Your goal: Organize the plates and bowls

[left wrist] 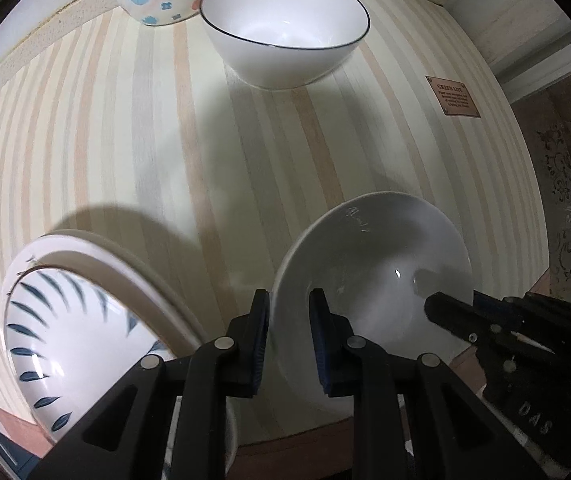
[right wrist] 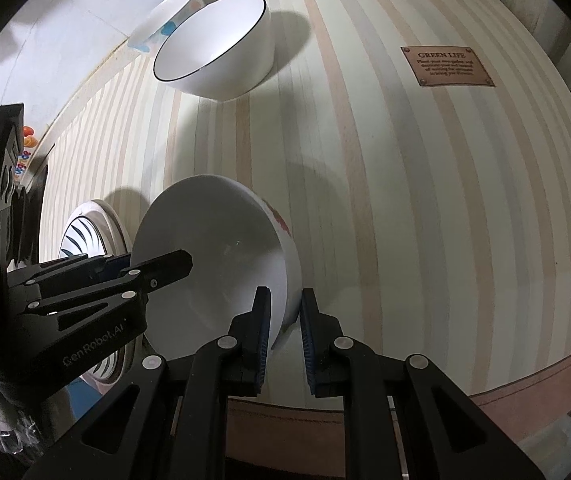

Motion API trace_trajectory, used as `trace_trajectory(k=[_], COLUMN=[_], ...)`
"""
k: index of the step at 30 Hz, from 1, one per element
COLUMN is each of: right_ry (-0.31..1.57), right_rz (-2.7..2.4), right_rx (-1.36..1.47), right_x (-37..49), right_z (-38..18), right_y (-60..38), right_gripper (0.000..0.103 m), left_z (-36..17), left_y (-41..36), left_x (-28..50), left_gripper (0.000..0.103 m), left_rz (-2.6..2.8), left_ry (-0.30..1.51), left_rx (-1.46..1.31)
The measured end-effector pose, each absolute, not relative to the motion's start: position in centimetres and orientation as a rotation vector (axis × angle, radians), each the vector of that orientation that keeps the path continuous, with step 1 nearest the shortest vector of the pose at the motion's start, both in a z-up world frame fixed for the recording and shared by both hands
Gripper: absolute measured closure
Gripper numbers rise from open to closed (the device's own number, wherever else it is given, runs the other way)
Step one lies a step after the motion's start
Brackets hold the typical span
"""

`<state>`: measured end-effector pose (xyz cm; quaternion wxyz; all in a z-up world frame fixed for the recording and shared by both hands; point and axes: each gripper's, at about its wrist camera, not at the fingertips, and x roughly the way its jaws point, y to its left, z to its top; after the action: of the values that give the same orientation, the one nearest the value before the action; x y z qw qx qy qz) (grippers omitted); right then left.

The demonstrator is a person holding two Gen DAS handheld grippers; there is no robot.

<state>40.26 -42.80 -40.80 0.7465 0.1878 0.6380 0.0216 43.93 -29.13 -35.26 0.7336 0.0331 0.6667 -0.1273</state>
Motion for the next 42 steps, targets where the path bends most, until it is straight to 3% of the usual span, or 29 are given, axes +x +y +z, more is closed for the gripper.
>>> trace_trajectory(k=[5,6,8,10,15,21,24,26,28,42], right_ry=[1.386,1.374,1.345,1.301,1.24,1.272,1.294,1.315,1.313,1.272], right_rz=[0.052,0.053,0.053,0.061,0.055,0.061,0.05,0.028,0.015,-0.008], right_rx=[0.466,0.477,0.496,0.523,0.503,0.541,0.558,0.543,0.54,0.49], right_x=[40.4,40.6,41.3,42.7,48.9,56.1,57.9,58.9,59.0,57.4], right_z=[-38.6,-37.9,-36.3,-34.8,-34.0,-37.5,-39.6,-40.8,-41.3,-38.4], right_y=[-44.3,-44.6,-45.5,-46.3,-47.1,-46.9,-46.5,-46.4,-46.4,-45.9], right_gripper=[0.086,0.085,0.067,0.056,0.055,0.055,0.063,0.08,0.089,0.091], left_z=[-30.6,-29.5,-28.3,-27.9,-29.5,-33.2,-34.1,-34.1,-34.0,-31.2], left_y=[-27.2,-26.7,-26.1,-25.6,-25.3,-25.9,-26.0,-26.1,-26.5,-27.5], left_x=[44.7,45.4,47.0,49.3,55.2,59.3,60.4,60.4,60.5,58.7], left_gripper=[0.083,0.078,0.075,0.075,0.075,0.075,0.076,0.081,0.085,0.086], left_rz=[-0.279,-0.263,-0.241,-0.218,-0.172,-0.19,-0.193,-0.206,-0.23,-0.28], left_ry=[1.407,1.386,1.356,1.337,1.348,1.427,1.43,1.404,1.4,1.363], left_rx=[-0.009,-0.029,-0.057,-0.079,-0.113,-0.109,-0.126,-0.121,-0.125,-0.077])
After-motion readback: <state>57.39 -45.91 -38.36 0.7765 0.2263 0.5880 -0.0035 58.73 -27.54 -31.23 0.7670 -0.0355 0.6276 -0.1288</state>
